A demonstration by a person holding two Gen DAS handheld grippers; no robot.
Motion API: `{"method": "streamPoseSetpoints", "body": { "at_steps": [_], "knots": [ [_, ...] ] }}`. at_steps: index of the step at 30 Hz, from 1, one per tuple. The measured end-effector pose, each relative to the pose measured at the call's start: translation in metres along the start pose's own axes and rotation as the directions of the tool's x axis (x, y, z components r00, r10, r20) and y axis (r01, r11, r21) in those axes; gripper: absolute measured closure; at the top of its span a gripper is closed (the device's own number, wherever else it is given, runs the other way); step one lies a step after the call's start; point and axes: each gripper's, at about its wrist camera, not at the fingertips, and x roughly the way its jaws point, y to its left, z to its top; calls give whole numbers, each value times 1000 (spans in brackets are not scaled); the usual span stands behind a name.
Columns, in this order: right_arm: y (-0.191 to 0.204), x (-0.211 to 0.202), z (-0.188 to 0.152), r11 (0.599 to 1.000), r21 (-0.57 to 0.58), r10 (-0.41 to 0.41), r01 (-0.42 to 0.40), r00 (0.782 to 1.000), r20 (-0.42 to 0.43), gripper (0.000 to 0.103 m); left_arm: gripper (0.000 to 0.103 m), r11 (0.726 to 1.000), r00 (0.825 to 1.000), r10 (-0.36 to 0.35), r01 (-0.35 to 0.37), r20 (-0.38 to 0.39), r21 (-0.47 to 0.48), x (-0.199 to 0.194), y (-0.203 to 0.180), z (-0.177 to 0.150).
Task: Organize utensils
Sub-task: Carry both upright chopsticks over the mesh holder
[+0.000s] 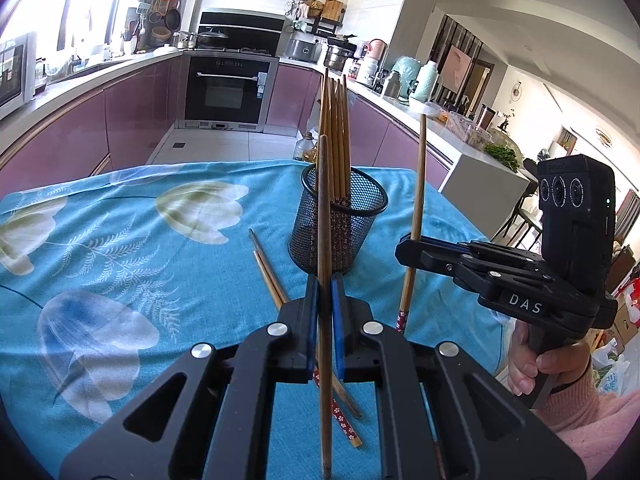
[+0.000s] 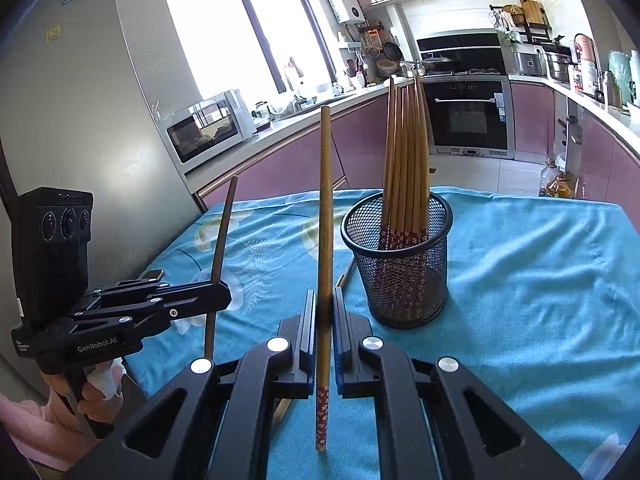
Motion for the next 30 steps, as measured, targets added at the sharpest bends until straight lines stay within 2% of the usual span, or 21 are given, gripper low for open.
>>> {"method": "streamPoseSetpoints", "body": {
  "at_steps": [30],
  "knots": [
    [3, -8, 12, 1000, -13, -1, 2, 999, 50, 97, 96, 1000, 999, -8, 7, 50, 16, -16, -8, 12]
  ]
}}
